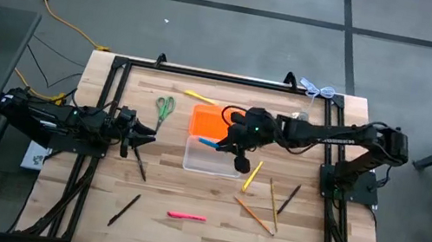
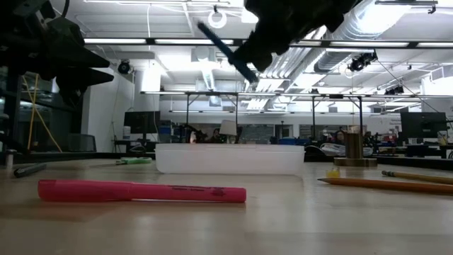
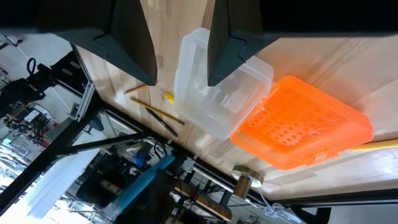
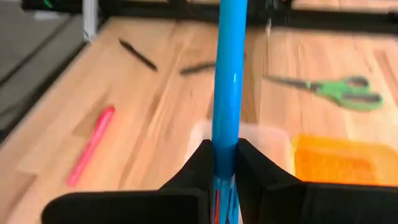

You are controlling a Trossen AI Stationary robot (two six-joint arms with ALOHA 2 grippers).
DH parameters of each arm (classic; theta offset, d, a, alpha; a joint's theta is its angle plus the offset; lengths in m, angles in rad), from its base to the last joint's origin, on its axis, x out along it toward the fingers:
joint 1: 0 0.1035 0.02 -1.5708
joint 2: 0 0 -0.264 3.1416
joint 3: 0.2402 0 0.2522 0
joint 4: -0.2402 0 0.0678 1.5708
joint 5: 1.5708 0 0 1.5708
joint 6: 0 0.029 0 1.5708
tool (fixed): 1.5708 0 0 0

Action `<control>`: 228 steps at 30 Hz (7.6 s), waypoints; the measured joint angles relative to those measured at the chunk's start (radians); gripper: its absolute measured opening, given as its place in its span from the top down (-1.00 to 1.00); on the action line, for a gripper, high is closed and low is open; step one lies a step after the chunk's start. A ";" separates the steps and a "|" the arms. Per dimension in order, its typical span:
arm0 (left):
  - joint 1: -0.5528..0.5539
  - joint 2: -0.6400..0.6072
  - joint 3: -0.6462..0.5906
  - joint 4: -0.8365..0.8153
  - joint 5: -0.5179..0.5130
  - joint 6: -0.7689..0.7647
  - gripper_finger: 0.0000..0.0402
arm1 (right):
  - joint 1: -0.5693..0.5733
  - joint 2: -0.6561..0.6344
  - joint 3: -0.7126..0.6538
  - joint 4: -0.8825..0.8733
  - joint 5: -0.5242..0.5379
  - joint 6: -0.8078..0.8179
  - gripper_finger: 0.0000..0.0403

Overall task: Pick & place school supplies into a supply box
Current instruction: Put the blue pen into the orange supply box, then put the bottom yellow pen into the orange supply box

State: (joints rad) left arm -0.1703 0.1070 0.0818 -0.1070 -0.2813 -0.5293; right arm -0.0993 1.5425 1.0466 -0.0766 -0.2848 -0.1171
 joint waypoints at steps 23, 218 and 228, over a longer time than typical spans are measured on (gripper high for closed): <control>0.000 0.000 0.000 0.000 0.000 0.000 0.14 | 0.011 0.217 0.000 -0.063 0.172 -0.031 0.88; 0.000 0.000 0.000 -0.008 0.000 0.000 0.14 | 0.148 0.171 -0.049 -0.679 0.286 -0.654 0.58; 0.000 0.000 0.000 -0.008 0.000 0.000 0.14 | 0.146 0.171 -0.081 -0.599 0.279 -0.650 0.58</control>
State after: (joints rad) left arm -0.1707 0.1072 0.0818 -0.1146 -0.2813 -0.5296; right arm 0.0464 1.7134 0.9653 -0.6751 -0.0059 -0.7673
